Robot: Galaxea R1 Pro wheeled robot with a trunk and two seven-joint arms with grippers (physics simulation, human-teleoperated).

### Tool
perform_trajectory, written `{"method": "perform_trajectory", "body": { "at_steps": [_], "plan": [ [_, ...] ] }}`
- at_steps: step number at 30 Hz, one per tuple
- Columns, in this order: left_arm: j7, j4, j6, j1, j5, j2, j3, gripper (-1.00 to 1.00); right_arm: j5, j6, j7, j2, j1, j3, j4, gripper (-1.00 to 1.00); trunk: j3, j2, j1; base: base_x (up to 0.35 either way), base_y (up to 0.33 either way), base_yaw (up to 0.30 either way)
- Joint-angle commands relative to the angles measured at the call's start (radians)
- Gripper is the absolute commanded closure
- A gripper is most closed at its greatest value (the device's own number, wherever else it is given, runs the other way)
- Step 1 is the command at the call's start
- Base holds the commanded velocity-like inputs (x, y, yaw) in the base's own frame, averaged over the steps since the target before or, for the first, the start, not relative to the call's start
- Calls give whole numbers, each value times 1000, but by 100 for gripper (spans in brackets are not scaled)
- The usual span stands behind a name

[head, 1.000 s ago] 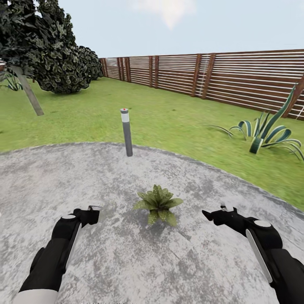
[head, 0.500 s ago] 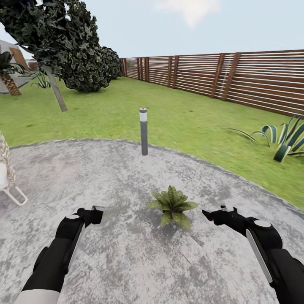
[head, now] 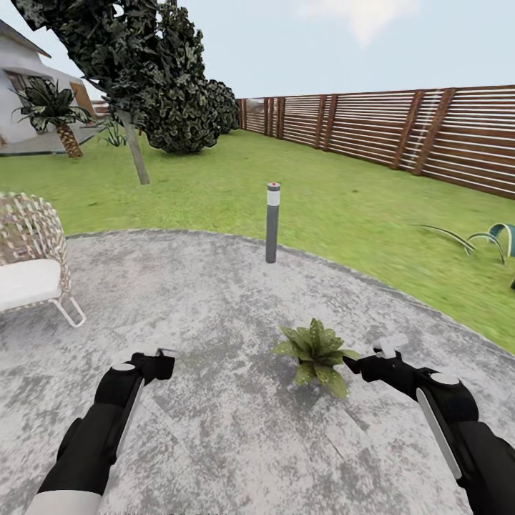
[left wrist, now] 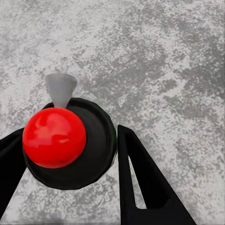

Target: Pick up the pesticide atomizer in the garden and spray insectifuge to fully cover both potted plants in the garden.

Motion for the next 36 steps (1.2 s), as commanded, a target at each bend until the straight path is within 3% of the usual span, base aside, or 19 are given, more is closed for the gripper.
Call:
{"method": "perform_trajectory", "body": {
  "at_steps": [1,8,15,36],
  "plan": [
    [-9,-1,3,-1,-12,-3,1,100,-2,6,3,0,0,-1,-1,-100,-1,0,0,0,0,263],
    [-9,-1,3,-1,-12,-15,-1,100,-2,6,4,0,0,-1,-1,-100,-1,0,0,0,0,263],
    [-9,-1,3,-1,-12,-16,-26,100,-2,6,3,0,0,-1,-1,-100,-1,0,0,0,0,263],
    [-10,-1,3,-1,-12,-18,-27,100,-2,6,4,0,0,-1,-1,-100,-1,0,0,0,0,263]
  ]
}}
